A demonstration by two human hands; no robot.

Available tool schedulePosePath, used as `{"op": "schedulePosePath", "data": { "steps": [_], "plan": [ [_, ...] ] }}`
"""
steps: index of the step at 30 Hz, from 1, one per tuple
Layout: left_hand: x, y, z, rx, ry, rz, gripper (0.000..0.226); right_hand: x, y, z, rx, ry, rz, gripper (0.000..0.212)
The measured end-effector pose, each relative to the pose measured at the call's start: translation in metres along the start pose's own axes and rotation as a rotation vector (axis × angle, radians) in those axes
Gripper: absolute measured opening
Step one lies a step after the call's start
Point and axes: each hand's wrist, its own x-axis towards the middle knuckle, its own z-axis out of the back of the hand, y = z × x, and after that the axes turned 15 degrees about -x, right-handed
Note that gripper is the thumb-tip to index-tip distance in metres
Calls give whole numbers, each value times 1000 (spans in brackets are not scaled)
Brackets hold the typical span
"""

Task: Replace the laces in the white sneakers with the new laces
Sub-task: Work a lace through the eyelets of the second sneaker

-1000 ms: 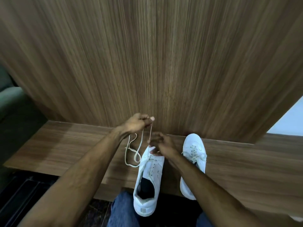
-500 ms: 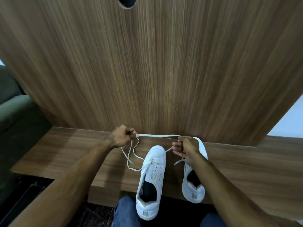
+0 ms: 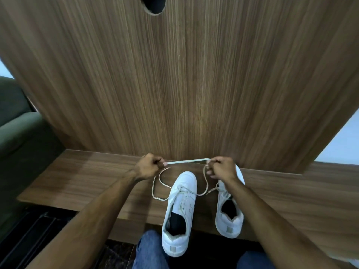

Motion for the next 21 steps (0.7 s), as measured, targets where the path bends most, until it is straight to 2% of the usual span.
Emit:
{"op": "schedulePosePath", "data": {
  "steps": [5,11,14,17,19,21],
  "plan": [
    [-14,24,14,-107,-190,98,25,10,-27,25,96,-95,-118,16],
    [-20,6,11,-742,-625,148,19,19,-43,10,169,11,-212,9],
    [-19,-4,11,-914,-751,153,22,16,-39,4,184,77,-208,8],
    [-23,-11,1,-845,-632,200,17,0,-24,-4,166,156,-122,10],
    [-27,-14,-16,-747,-479,282,14,-8,-14,-11,21,188,-6,13],
    [-30,-16,-38,-635,-299,386,21,-12,-6,-18,-146,201,137,14]
  ]
}}
